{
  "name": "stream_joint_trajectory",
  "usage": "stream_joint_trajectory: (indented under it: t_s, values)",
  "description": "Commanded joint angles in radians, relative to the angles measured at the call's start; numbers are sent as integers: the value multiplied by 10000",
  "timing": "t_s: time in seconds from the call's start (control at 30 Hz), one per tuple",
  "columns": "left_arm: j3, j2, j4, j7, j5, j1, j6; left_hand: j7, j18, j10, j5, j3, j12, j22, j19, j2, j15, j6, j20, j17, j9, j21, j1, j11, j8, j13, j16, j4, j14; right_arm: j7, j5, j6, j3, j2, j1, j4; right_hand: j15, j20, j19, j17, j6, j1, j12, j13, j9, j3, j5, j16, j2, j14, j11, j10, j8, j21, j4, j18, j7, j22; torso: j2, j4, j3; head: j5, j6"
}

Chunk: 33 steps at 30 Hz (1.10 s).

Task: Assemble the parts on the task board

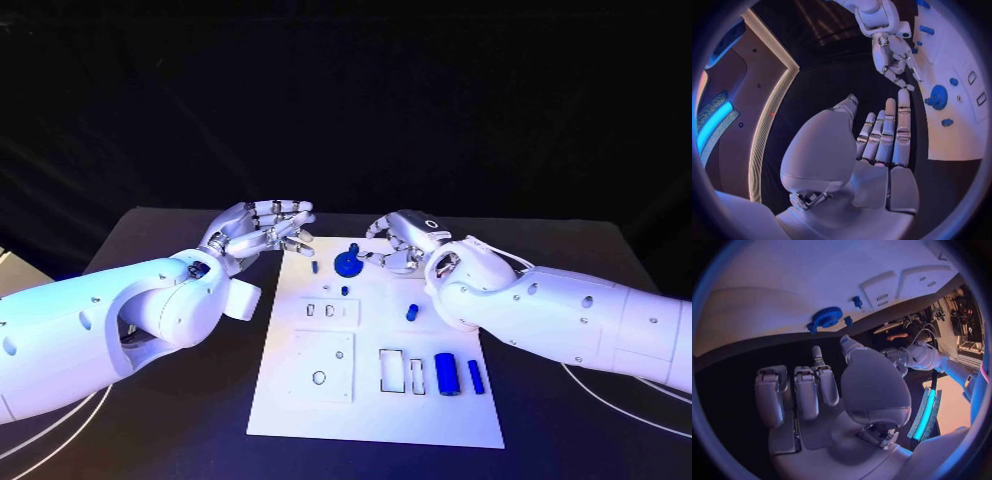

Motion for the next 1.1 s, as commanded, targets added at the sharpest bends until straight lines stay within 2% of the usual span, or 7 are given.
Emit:
stream_joint_trajectory:
  t_s: [0.03, 0.17, 0.37, 0.5, 0.6, 0.73, 1.1]
  values:
    - [-1, 17, 32, 85, 53, 8, 152, 496, 101, -68, -4, 34, 4, 16, -74, -23, -30, -59, 29, 12, -7, 54, -81, 2, -29, -4, 45, 3, -72, 1695, 1791, 7, 53, -635, 102, 424, 85, 85, 922, 2175, -48, 263, -97, 1803, -13, 154, 43, -10, 11, 940, 65, 228, -65, -55, -96, -140, 10, 2373, -50, -41, -2, -111, 93]
    - [-5, 5, 48, 107, 58, 7, 171, 495, 101, -69, -4, 37, 5, 17, -77, -26, -29, -63, 29, 12, -8, 56, -80, 2, -30, -4, 45, 1, -75, 2278, 2551, 770, 86, -1374, 181, 762, 100, 107, 899, 2093, -15, 917, -206, 1723, -18, 483, 38, -41, 3, 921, 80, 130, -80, -98, -525, -127, 31, 2334, -63, -97, 9, -158, 143]
    - [-12, -23, 57, 138, 27, 4, 231, 493, 86, -44, -5, 44, 19, 11, -159, -92, -10, 19, 43, 12, 14, 43, -76, 12, -4, 1, 34, -26, -139, 3230, 3291, 1419, 99, -2573, 236, 1103, 96, 112, 840, 1980, -240, 1709, -377, 1595, -88, 605, 36, -89, -509, 891, 102, -24, -251, -207, -1117, -96, 51, 2235, -95, -189, 64, -155, 124]
    - [-14, -26, 58, 160, -26, 2, 302, 514, 55, 42, -6, 22, 41, -30, -454, -277, 50, 180, 89, 29, 56, -45, -60, 48, 55, 6, 34, -91, -340, 3590, 3476, 1537, 100, -3110, 232, 1126, -180, -83, 640, 1793, -279, 2301, -737, 1316, -105, 667, 37, -181, -721, 836, -86, -322, -313, -590, -1456, 15, -205, 1883, -96, -209, 119, -147, 117]
    - [-17, -16, 47, 165, -76, -1, 356, 525, 50, 106, -7, 4, 53, -63, -614, -362, 79, 302, 119, 47, 88, -108, -32, 69, 98, 9, 61, -130, -425, 3753, 3645, 1681, 99, -3396, 230, 996, -221, -127, 637, 1805, -240, 2320, -750, 1306, -98, 646, 34, -180, -752, 840, -123, -327, -300, -598, -1464, 16, -236, 1878, -110, -223, 148, -135, 70]
    - [-20, 0, 28, 181, -167, -5, 405, 519, 70, 287, -8, -36, 109, -73, -684, -454, 75, 522, 141, 71, 144, -112, 33, 47, 191, 25, 117, -191, -475, 3834, 3759, 1821, 96, -3559, 205, 728, -236, -152, 646, 1839, -207, 2337, -768, 1292, -91, 628, 35, -169, -783, 848, -130, -339, -287, -583, -1475, 11, -237, 1895, -118, -232, 177, -176, 44]
    - [-26, 37, -18, 229, -381, -18, 434, 497, 106, 714, -7, -168, 245, -75, -737, -586, 35, 678, 153, 103, 176, -81, 72, -29, 310, 66, 221, -196, -530, 3836, 3824, 1965, 86, -3133, -76, -329, -198, -161, 648, 1893, -253, 2363, -813, 1258, -102, 597, 37, -150, -800, 863, -101, -375, -324, -585, -1478, 8, -174, 1895, -97, -172, 179, -215, -30]
